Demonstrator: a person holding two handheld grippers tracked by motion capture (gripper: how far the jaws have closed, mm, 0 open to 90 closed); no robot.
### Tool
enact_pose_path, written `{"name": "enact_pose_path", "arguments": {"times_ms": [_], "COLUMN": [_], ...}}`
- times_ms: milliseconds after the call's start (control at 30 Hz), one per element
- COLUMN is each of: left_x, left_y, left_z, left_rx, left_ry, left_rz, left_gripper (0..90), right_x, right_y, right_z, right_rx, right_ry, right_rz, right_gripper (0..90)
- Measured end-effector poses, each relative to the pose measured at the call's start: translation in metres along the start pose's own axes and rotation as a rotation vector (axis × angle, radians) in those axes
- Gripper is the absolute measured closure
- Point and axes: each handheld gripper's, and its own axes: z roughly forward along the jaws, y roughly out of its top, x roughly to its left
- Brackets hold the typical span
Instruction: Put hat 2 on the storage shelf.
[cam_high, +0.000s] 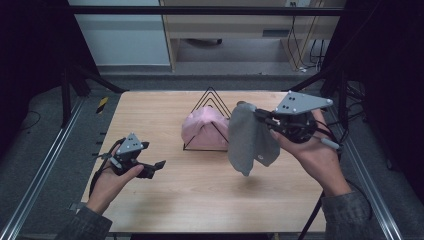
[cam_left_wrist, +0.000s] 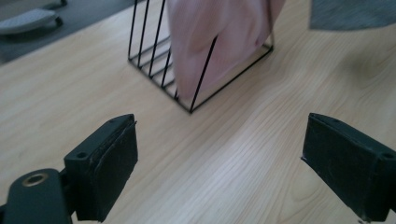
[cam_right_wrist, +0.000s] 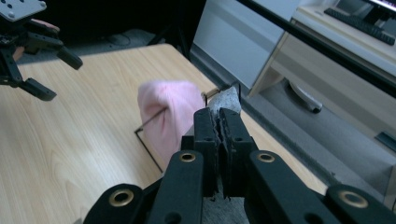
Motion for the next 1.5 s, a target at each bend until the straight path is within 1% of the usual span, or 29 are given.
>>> {"name": "enact_pose_path", "arguments": {"times_ms": [67,167,200,300,400,433,533,633,667,733,833,867,1000,1133,1200,1233,1267,1300,1333,1367,1400,1433,1467,1500], "left_x": [0.000,0.000,0.000,-0.001,-0.001,-0.001,-0.001,-0.002,-0.002,-0.003,-0.006,-0.008,-0.014,-0.018,-0.018,-0.018,-0.019,-0.019,-0.020,-0.021,-0.021,-0.021,-0.020,-0.019], "left_y": [0.017,0.040,0.048,0.070,0.092,0.099,0.119,0.136,0.141,0.150,0.161,0.165,0.173,0.179,0.181,0.181,0.181,0.181,0.181,0.181,0.181,0.182,0.183,0.185], "left_z": [-0.001,0.000,0.001,0.003,0.005,0.005,0.006,0.009,0.010,0.013,0.015,0.015,0.015,0.016,0.019,0.021,0.023,0.025,0.027,0.029,0.030,0.031,0.032,0.031], "left_rx": [-0.006,-0.019,-0.020,-0.025,-0.034,-0.038,-0.062,-0.076,-0.073,-0.084,-0.094,-0.102,-0.122,-0.126,-0.136,-0.139,-0.135,-0.128,-0.113,-0.104,-0.095,-0.089,-0.095,-0.103], "left_ry": [0.003,-0.026,-0.035,-0.046,-0.059,-0.068,-0.080,-0.084,-0.089,-0.087,-0.105,-0.119,-0.136,-0.146,-0.165,-0.183,-0.193,-0.197,-0.206,-0.203,-0.191,-0.191,-0.190,-0.190], "left_rz": [0.028,0.041,0.051,0.081,0.096,0.092,0.101,0.124,0.132,0.143,0.162,0.163,0.180,0.197,0.184,0.181,0.188,0.193,0.199,0.211,0.217,0.206,0.194,0.191], "left_gripper": [10.2,11.4,11.9,12.6,13.1,13.3,15.0,16.7,18.0,19.4,20.2,20.4,20.9,20.9,21.6,24.3,31.5,36.4,43.9,56.8,64.6,72.8,78.6,82.6], "right_x": [-0.002,-0.003,-0.004,-0.004,-0.004,-0.005,-0.005,-0.004,-0.003,-0.001,0.002,0.003,0.006,0.010,0.012,0.013,0.014,0.013,0.013,0.012,0.010,0.007,0.004,0.001], "right_y": [0.009,0.020,0.024,0.035,0.047,0.050,0.061,0.070,0.073,0.078,0.086,0.089,0.101,0.108,0.110,0.109,0.108,0.107,0.105,0.103,0.100,0.098,0.096,0.094], "right_z": [0.001,0.005,0.006,0.010,0.014,0.016,0.019,0.023,0.024,0.026,0.025,0.024,0.017,0.011,0.010,0.010,0.011,0.012,0.013,0.015,0.017,0.019,0.021,0.022], "right_rx": [-0.007,-0.011,-0.013,-0.014,-0.020,-0.023,-0.029,-0.038,-0.040,-0.043,-0.053,-0.056,-0.069,-0.076,-0.072,-0.070,-0.064,-0.058,-0.051,-0.044,-0.038,-0.031,-0.026,-0.022], "right_ry": [0.004,0.010,0.011,0.018,0.022,0.025,0.030,0.038,0.041,0.047,0.054,0.055,0.053,0.057,0.058,0.059,0.058,0.056,0.055,0.053,0.049,0.044,0.039,0.034], "right_rz": [-0.003,-0.013,-0.019,-0.036,-0.048,-0.050,-0.059,-0.070,-0.073,-0.082,-0.094,-0.097,-0.118,-0.128,-0.139,-0.141,-0.143,-0.145,-0.145,-0.140,-0.136,-0.131,-0.123,-0.117], "right_gripper": [86.8,86.8,86.8,86.8,86.8,86.8,86.8,86.8,86.8,86.8,86.8,86.8,86.7,86.7,86.7,86.7,86.7,86.7,86.7,86.7,86.7,86.7,86.7,86.7]}}
